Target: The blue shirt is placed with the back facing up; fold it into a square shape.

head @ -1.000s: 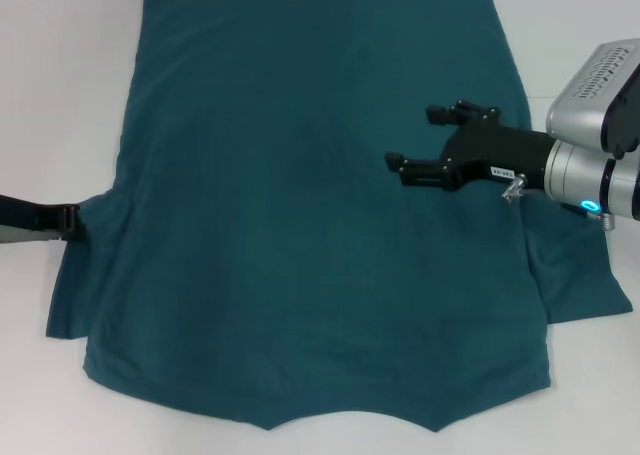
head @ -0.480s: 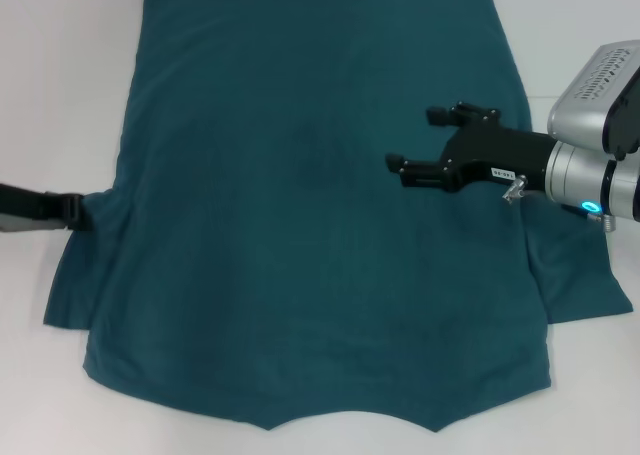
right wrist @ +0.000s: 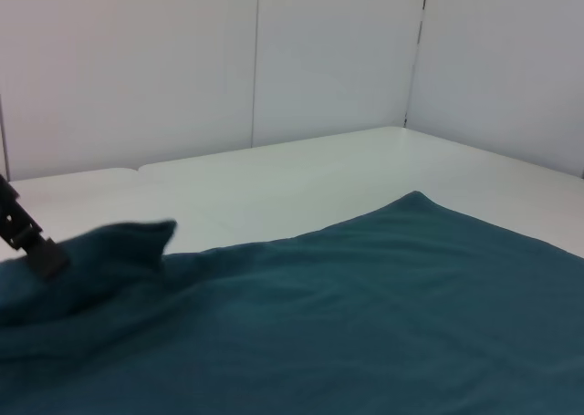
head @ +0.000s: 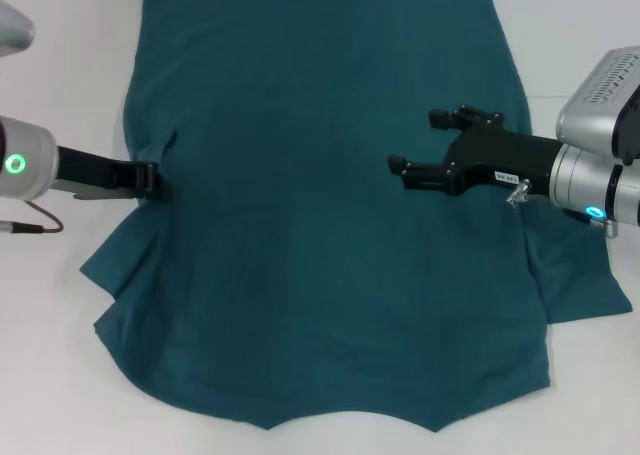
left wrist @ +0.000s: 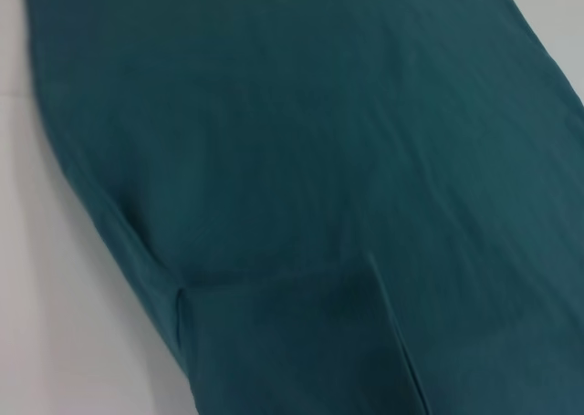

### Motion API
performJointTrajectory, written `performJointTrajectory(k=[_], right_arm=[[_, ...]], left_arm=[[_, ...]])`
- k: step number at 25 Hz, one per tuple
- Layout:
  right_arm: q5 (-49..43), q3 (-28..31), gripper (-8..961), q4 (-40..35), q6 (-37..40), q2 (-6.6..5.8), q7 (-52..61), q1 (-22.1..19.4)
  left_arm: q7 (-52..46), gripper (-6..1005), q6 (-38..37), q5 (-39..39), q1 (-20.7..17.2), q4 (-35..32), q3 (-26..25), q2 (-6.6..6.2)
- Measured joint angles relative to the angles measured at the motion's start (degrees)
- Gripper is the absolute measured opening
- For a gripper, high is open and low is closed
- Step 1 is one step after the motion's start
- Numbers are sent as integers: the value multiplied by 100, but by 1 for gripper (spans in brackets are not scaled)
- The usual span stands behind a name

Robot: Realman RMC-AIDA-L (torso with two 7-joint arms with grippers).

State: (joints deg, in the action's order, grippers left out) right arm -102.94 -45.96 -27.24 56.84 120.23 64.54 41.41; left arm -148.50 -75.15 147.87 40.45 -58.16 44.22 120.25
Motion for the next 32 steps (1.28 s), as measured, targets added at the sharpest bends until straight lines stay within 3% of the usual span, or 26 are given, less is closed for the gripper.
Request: performJointTrajectory(k=[6, 19, 25, 32], right_arm=[[14, 1, 940, 0, 56, 0, -3, -74], [129, 0, 940, -2, 136, 0, -3, -143], [173, 0, 940, -7, 146, 0, -3, -143], [173, 0, 940, -9, 150, 0, -3, -143]], left_arm=[[-51, 0, 154, 63, -13, -4, 202, -33], [-271, 0, 367, 694, -192, -536, 113, -369], [-283, 0, 368, 880, -151, -550, 120, -363], [-285, 0, 315, 901, -68, -835, 167, -226]])
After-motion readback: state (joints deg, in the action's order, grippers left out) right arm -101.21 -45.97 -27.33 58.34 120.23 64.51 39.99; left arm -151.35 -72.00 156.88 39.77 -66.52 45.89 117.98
